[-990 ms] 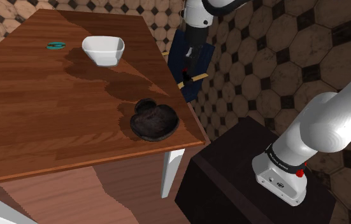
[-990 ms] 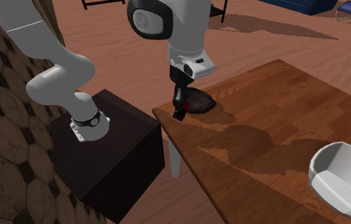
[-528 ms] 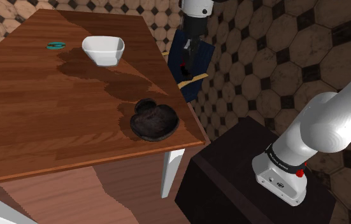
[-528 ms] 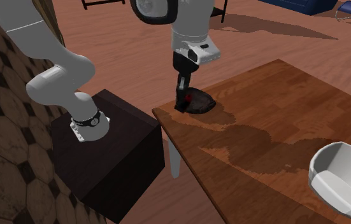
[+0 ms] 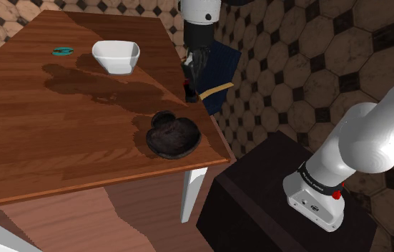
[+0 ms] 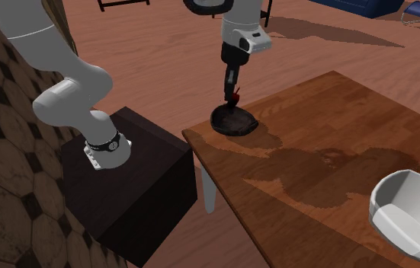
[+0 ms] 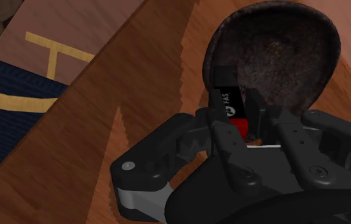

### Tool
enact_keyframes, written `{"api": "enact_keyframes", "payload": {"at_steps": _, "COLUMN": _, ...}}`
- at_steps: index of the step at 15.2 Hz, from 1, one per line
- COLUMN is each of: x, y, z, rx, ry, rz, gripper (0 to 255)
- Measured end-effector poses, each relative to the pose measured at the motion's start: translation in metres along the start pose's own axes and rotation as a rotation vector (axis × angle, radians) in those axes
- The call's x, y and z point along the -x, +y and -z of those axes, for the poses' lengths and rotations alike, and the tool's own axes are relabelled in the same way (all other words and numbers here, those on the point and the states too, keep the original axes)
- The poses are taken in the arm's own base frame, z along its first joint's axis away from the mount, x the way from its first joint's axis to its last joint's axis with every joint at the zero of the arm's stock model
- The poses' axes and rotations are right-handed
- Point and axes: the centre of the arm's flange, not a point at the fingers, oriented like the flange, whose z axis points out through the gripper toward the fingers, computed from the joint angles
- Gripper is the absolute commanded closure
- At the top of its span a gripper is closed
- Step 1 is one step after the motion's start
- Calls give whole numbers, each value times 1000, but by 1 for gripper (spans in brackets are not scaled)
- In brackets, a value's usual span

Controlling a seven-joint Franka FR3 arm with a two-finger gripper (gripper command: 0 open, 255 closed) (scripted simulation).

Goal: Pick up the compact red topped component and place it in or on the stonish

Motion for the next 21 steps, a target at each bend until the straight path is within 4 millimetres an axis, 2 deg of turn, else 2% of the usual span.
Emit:
{"api": "enact_keyframes", "payload": {"at_steps": 4, "x": -9, "y": -58, "z": 5, "rx": 0, "ry": 0, "rz": 1, "gripper": 255}}
{"api": "enact_keyframes", "payload": {"at_steps": 5, "x": -12, "y": -64, "z": 3, "rx": 0, "ry": 0, "rz": 0, "gripper": 255}}
{"api": "enact_keyframes", "payload": {"at_steps": 18, "x": -20, "y": -71, "z": -65, "rx": -1, "ry": -1, "rz": -2, "gripper": 255}}
{"api": "enact_keyframes", "payload": {"at_steps": 21, "x": -20, "y": -71, "z": -70, "rx": -1, "ry": -1, "rz": -2, "gripper": 255}}
